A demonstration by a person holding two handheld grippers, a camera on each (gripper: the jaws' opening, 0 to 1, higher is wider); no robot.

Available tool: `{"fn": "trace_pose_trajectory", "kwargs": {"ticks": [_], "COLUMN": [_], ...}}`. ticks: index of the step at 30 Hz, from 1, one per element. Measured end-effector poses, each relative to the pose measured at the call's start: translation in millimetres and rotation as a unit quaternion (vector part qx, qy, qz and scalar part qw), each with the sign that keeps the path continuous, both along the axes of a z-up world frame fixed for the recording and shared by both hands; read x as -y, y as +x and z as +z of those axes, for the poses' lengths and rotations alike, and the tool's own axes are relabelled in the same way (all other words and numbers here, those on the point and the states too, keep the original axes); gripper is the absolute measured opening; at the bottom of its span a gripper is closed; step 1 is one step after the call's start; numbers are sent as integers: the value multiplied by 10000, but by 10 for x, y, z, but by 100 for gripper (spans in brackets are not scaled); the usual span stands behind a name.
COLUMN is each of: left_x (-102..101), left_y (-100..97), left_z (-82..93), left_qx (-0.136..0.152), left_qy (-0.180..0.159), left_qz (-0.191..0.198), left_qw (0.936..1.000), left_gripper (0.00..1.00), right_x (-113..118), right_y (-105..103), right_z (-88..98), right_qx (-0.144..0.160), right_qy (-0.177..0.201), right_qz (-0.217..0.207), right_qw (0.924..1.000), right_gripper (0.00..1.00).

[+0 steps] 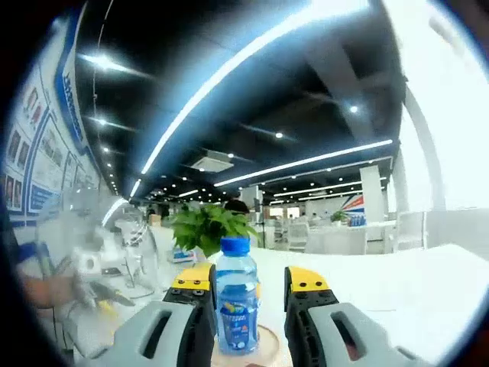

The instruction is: Open the cover put in the Mizone put the cover back on

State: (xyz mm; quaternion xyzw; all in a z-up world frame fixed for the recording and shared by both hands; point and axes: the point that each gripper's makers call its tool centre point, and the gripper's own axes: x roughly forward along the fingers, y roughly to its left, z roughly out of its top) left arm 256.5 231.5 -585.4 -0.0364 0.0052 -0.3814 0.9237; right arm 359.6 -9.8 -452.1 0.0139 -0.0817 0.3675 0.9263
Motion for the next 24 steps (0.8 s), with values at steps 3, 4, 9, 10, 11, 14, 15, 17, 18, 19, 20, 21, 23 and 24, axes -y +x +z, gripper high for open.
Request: {"fn": "trace_pose_trajectory", "kwargs": {"ticks": [3,4,9,10,11,14,15,17,18,19,20,21,23,24], "left_x": [11,14,19,17,24,51,60,70,73,75,75,78,83,84], "left_y": [-12,-13,-14,-18,-28,-54,-60,-58,-60,-65,-70,-76,-82,-81], "left_z": [12,10,2,13,26,48,44,28,25,32,42,54,63,63], "left_qx": [35,42,39,58,77,105,112,96,86,87,95,99,99,105], "left_qy": [-7,7,34,15,-18,-73,-50,-3,-4,-29,-57,-100,-133,-128], "left_qz": [-55,-63,-87,-92,-128,-223,-247,-257,-270,-291,-299,-317,-335,-335], "left_qw": [10000,10000,9999,9999,9999,9997,9996,9996,9996,9995,9995,9994,9993,9993], "left_gripper": [27,27,31,32,32,35,36,37,38,38,38,39,40,40], "right_x": [108,142,360,400,436,548,563,607,612,611,604,595,569,560], "right_y": [-107,-145,-260,-278,-297,-353,-370,-407,-422,-437,-452,-470,-502,-502], "right_z": [-177,-228,-404,-447,-504,-728,-774,-936,-996,-1062,-1130,-1193,-1207,-1183], "right_qx": [24,19,49,4,-70,-312,-339,-492,-511,-562,-621,-659,-657,-582], "right_qy": [-205,-254,-313,-235,-139,45,54,123,103,84,49,-5,-142,-140], "right_qz": [-191,-209,-427,-433,-436,-503,-505,-547,-548,-546,-527,-508,-495,-518], "right_qw": [9996,9995,9986,9988,9989,9982,9981,9972,9971,9969,9967,9965,9965,9969], "right_gripper": [29,29,32,32,32,32,32,32,32,32,33,33,33,33]}}
